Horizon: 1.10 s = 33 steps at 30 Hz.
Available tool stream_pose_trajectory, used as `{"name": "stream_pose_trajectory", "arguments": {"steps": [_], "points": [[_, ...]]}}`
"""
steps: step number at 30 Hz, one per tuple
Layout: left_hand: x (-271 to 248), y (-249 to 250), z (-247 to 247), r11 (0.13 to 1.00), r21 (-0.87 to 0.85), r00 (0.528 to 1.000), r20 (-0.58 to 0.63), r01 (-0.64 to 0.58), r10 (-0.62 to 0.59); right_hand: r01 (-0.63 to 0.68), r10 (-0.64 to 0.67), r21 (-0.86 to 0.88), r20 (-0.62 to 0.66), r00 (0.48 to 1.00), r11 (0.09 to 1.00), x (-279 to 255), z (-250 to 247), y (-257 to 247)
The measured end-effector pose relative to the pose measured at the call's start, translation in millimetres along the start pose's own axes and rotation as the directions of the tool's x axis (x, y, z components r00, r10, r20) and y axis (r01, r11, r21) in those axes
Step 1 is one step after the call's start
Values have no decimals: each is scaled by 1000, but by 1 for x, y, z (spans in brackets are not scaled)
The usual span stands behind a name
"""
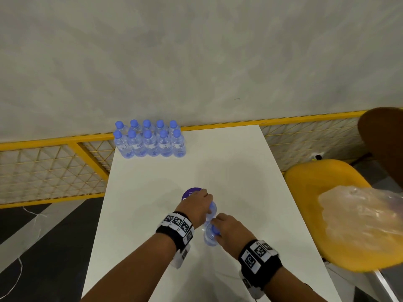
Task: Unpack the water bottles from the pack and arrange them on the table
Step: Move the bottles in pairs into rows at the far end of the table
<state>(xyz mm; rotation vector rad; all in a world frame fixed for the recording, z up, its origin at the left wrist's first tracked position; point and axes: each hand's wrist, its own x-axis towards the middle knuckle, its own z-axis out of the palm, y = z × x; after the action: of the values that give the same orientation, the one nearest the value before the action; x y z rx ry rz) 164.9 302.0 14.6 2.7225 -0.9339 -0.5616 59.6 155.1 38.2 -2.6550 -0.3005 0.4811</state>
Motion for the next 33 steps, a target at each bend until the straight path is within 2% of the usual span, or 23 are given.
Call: {"name": "stream_pose_trajectory", "arguments": {"steps": [5,12,17,21,27,33], "points": [[25,-8,-29,1000,13,996,-81,27,-26,19,-19,-7,-16,1000,1000,2,4,7],[99,-52,-117,985,108,966,-234,135,-106,48,-47,42,-7,999,998,2,0,9],[172,-102,-164,945,159,949,-183,286,-257,26,-30,76,46,999,997,3,-12,6],[211,-135,-171,925,169,922,-254,339,-291,12,-23,107,108,994,994,8,-18,7],[259,-160,-168,917,140,918,-196,374,-345,12,-31,100,192,981,995,20,-24,14],[282,-166,-158,884,175,899,-155,433,-410,-6,-25,132,230,973,991,23,-26,17]]}}
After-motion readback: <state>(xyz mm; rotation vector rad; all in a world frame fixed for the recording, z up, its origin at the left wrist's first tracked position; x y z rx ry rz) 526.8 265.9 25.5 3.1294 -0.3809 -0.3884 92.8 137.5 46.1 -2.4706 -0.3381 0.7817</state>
